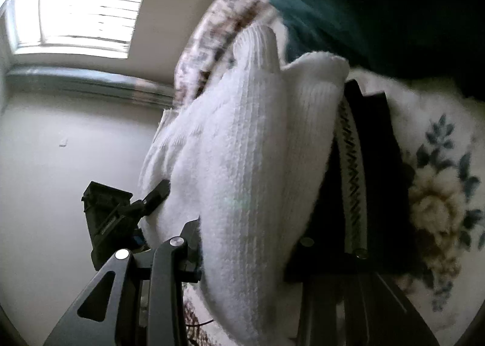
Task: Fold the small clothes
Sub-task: 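Lift the folded sweater with both grippers and carry it onto the striped garment, then open both grippers to release the sweater on the stack and withdraw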
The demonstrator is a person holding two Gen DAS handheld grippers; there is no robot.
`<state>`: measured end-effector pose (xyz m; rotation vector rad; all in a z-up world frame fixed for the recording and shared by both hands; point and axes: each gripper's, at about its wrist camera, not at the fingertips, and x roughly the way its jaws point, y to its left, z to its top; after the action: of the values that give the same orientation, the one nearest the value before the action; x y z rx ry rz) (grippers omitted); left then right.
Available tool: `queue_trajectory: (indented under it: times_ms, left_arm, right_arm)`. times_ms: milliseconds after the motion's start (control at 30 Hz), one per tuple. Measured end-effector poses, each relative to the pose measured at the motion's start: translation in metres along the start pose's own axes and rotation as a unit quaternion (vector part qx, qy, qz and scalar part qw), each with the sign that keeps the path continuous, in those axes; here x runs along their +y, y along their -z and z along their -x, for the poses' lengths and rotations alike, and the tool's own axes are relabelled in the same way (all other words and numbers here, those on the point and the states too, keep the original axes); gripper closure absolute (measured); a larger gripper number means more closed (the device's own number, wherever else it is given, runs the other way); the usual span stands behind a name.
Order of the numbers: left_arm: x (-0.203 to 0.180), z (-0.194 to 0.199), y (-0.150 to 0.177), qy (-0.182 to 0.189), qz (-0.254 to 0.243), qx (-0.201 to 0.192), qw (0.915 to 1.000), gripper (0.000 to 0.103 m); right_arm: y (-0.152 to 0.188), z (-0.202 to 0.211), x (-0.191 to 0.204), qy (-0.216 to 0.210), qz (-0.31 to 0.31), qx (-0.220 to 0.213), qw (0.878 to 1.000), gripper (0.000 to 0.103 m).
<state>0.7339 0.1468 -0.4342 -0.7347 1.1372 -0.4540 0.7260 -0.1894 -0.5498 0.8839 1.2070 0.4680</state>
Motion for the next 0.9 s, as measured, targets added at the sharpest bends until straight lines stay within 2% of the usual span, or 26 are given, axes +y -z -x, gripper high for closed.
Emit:
queue_trajectory:
  times_ms: [133,233,300,433,500,600,667,800,833,867,900]
  left_arm:
    - [0.024,0.001,0.006,0.019,0.027,-0.003,0.9994,0.069]
    - [0.027,0.005,0.006,0.015,0.028,0.004,0.9995,0.064]
    - [0.023,0.015,0.006,0.004,0.024,0.001,0.9997,0.063]
    - [0.018,0.037,0.010,-0.043,-0.005,-0.020,0.9989,0.062]
    - [0.015,0.048,0.015,-0.075,-0.026,-0.036,0.9962,0.059]
    - [0.005,0.061,0.028,-0.148,-0.064,-0.061,0.9850,0.059]
    - [0.002,0.058,0.035,-0.181,-0.083,-0.061,0.9780,0.059]
    - [-0.009,0.052,0.042,-0.224,-0.096,-0.069,0.9673,0.059]
    - [-0.017,0.053,0.045,-0.251,-0.105,-0.075,0.9593,0.059]
    - [-0.024,0.053,0.049,-0.269,-0.110,-0.078,0.9537,0.050]
    - [-0.028,0.053,0.051,-0.277,-0.112,-0.079,0.9510,0.037]
  right_arm:
    - [-0.008,-0.021,-0.015,0.004,-0.002,0.016,1.000,0.065]
    - [-0.013,-0.026,-0.017,0.013,0.004,0.027,1.000,0.061]
    - [-0.013,-0.023,-0.015,0.031,0.007,0.032,0.999,0.052]
    - [-0.005,-0.002,-0.016,0.068,0.005,0.012,0.998,0.050]
    - [0.000,0.004,-0.015,0.100,0.020,0.000,0.995,0.050]
    - [0.008,0.008,-0.007,0.169,0.054,-0.014,0.984,0.050]
    - [0.010,0.004,-0.004,0.204,0.071,-0.018,0.976,0.049]
    - [0.017,0.003,0.020,0.273,0.106,-0.028,0.956,0.047]
    - [0.018,0.002,0.027,0.293,0.115,-0.032,0.949,0.046]
    - [0.021,0.002,0.035,0.314,0.126,-0.038,0.940,0.038]
    - [0.025,0.002,0.043,0.341,0.140,-0.046,0.929,0.024]
